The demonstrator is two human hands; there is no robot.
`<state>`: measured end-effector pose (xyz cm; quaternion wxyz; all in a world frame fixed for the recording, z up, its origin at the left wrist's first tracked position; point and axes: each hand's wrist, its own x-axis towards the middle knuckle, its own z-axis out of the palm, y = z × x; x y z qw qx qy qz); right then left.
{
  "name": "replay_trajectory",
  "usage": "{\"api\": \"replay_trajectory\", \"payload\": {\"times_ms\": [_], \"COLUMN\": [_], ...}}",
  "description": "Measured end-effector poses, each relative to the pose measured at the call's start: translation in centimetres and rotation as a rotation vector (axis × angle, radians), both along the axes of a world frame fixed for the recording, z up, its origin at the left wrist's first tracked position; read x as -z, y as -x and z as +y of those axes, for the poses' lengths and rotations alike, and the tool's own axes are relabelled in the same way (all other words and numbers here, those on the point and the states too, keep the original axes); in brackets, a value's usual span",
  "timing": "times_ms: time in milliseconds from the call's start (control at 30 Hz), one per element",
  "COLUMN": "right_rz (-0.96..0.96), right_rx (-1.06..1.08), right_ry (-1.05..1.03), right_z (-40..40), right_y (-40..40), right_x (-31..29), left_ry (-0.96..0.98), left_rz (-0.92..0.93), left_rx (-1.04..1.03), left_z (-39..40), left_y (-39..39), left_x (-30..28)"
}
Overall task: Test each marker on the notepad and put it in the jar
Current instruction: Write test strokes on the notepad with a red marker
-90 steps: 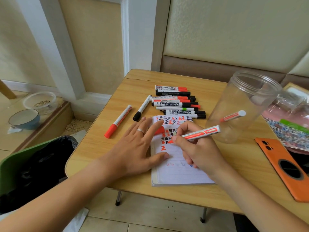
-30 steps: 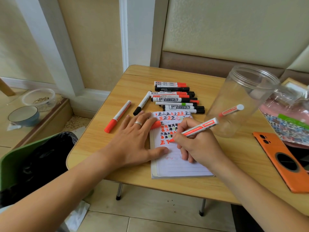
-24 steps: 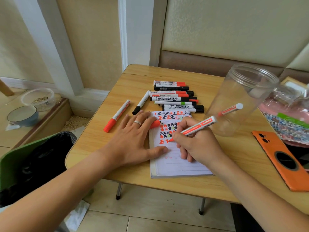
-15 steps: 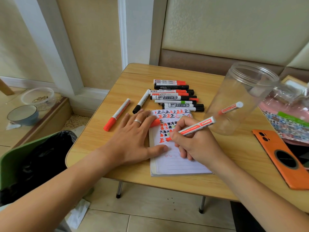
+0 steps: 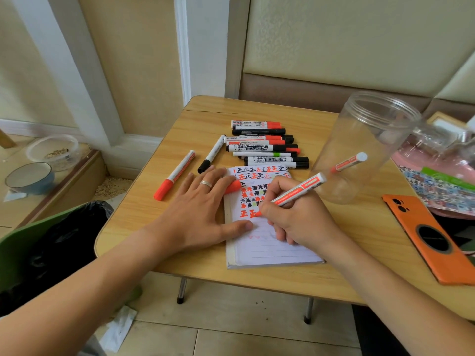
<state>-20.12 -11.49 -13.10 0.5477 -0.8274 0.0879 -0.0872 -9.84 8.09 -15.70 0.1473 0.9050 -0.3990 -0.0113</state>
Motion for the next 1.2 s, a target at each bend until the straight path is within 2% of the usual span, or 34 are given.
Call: {"api": "replay_trajectory", "payload": {"times_ms": [133, 267, 600, 933, 1100, 1200], "right_rz": [0.008, 0.013, -0.091, -0.09, -0.046, -0.044], "right_rx": [0.005, -0.007, -0.018, -0.108, -0.102, -0.083], "right_ry": [0.004, 0.0, -0.236, -0.225, -0.468, -0.469], "right_z": [-0.2, -0.3, -0.6, -0.5, -1.2, -1.5], "right_y": [-0.1, -0.1, -0.2, -0.1, -0.2, -0.3], "right_x": [0.0, 0.2, -0.2, -0.4, -0.8, -0.7], "left_ry": [0.016, 0.125, 0.393, 0.395, 0.459, 0.461], "left_rz": [0.018, 0.024, -0.197, -0.207, -0.176, -0.151], "left_rx": [-0.001, -0.024, -0.008, 0.083, 0.075, 0.113], "left_z": [0.1, 0.0, -0.4, -0.9, -0.7, -0.5], "left_y": [0.2, 0.2, 0.6, 1.5, 1.1, 1.1], "left_x": [-0.1, -0.1, -1.1, -1.2, -1.3, -1.6]}}
